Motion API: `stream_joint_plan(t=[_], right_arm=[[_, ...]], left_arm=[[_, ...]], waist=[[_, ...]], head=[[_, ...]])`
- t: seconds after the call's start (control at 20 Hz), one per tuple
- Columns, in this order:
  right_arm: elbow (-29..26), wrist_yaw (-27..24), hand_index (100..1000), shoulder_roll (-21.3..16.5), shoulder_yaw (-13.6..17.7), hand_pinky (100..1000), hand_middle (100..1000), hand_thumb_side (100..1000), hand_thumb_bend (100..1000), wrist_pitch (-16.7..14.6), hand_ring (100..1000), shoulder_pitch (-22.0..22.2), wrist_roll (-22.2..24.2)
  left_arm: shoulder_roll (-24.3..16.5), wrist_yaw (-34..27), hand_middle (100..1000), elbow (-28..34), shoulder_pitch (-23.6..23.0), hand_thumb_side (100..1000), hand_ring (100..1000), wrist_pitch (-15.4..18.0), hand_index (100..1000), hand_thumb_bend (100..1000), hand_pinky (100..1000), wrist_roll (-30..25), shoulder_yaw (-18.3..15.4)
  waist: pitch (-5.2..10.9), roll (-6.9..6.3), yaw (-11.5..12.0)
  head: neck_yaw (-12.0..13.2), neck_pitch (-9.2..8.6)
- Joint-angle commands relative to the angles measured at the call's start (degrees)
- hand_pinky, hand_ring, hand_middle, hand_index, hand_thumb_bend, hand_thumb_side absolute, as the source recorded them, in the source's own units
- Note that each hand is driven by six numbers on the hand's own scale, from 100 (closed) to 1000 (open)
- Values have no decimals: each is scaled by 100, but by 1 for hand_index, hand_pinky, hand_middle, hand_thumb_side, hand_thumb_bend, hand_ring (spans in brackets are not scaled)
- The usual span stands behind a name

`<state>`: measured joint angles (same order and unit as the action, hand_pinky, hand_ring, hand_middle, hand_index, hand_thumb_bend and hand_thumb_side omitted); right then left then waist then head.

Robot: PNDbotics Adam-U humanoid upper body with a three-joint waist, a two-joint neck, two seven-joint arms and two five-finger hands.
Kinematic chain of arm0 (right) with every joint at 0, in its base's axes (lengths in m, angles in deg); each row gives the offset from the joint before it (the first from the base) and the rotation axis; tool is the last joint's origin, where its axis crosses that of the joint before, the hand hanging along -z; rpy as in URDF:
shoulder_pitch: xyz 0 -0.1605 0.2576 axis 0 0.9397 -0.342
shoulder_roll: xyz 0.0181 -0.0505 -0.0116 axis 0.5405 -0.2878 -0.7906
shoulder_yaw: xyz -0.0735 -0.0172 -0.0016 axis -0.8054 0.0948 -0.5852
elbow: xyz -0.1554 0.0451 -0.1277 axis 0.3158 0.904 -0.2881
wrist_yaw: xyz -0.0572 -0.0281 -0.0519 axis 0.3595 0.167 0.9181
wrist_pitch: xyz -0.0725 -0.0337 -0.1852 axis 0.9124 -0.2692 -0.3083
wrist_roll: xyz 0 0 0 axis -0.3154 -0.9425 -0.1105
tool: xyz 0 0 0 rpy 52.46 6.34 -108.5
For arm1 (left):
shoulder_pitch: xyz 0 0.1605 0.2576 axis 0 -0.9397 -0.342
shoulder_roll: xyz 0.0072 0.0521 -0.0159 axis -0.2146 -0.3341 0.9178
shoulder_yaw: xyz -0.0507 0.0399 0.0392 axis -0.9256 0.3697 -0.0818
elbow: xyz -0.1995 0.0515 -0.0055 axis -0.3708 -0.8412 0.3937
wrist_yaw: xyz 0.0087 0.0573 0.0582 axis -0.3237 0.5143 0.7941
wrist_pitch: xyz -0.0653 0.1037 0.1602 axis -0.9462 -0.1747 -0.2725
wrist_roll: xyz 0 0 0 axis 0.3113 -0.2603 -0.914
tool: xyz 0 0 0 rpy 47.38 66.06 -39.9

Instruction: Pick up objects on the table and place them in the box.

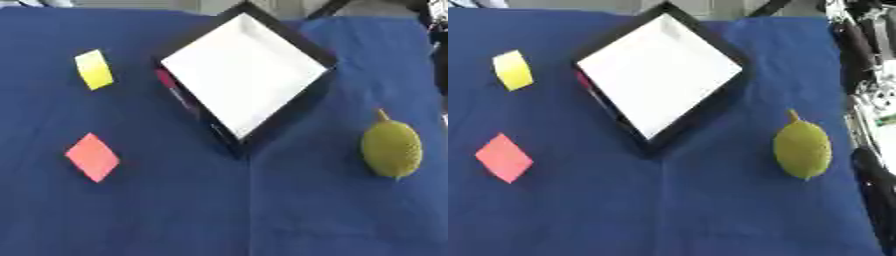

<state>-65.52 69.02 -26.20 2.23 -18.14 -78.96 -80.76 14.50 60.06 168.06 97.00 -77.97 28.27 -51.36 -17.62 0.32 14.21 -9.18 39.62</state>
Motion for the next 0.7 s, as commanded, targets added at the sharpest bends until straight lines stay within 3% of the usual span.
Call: stream_joint_plan(t=[0.05, 0.45, 0.7], right_arm=[[-67, 12, 865, -111, 14, 994, 745, 589, 100, -8, 844, -63, 12], [-64, 14, 865, -151, 2, 994, 745, 591, 100, -5, 844, -49, 29], [-50, 32, 865, -229, -11, 994, 745, 592, 100, 0, 844, 12, 45]], left_arm=[[-119, 17, 929, 93, 41, 624, 798, 8, 848, 409, 698, 15, -51], [-315, 25, 931, 55, 121, 622, 801, -70, 851, 404, 700, -47, -8], [-956, 41, 938, -244, 427, 616, 808, -448, 855, 398, 709, -336, 200]], waist=[[123, 4, -2], [148, -38, 6], [209, -112, 36]], head=[[-8, -40], [-9, -21], [-45, 40]])
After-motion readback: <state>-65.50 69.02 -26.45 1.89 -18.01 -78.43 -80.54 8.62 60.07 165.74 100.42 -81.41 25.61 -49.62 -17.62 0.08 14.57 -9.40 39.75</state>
